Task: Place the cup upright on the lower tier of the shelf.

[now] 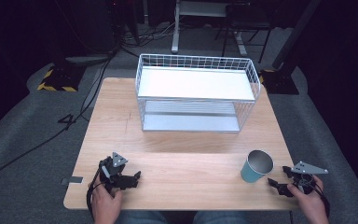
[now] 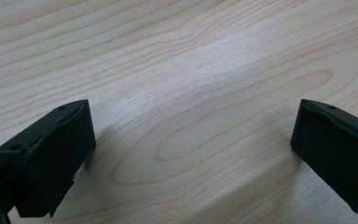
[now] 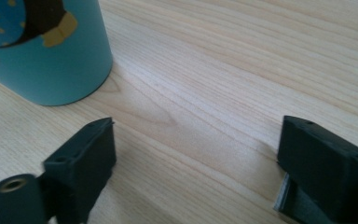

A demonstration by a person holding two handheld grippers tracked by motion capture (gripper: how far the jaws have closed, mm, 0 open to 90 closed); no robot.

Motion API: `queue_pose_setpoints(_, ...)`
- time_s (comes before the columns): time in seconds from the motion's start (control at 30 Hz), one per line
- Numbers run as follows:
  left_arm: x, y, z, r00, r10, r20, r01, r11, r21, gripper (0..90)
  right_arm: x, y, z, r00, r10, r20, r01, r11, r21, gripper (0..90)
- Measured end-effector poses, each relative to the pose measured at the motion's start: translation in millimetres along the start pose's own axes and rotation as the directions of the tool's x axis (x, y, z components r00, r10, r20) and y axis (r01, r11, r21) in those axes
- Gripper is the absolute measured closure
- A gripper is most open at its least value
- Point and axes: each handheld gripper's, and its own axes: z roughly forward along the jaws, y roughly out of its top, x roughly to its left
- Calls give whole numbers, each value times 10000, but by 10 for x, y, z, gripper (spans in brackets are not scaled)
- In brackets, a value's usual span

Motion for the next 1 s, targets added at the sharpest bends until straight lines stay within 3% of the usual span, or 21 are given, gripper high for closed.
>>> queue_pose_setpoints(0.4, 8, 12, 7, 9998, 88, 183, -88, 10000, -33, 4, 36, 29, -129, 9997, -141, -185, 136, 9996, -263, 166)
queue_pose_setpoints(0.67, -4, 23, 21, 9998, 99, 144, -99, 10000, -11, 2, 224, 57, -401, 9978, -188, -631, 154, 9984, -536, 161)
queue_pose_setpoints(1.0, 3, 40, 37, 9998, 150, 146, -149, 9999, -17, 0, 455, 178, -503, 9925, -250, -1195, 138, 9955, -935, 160)
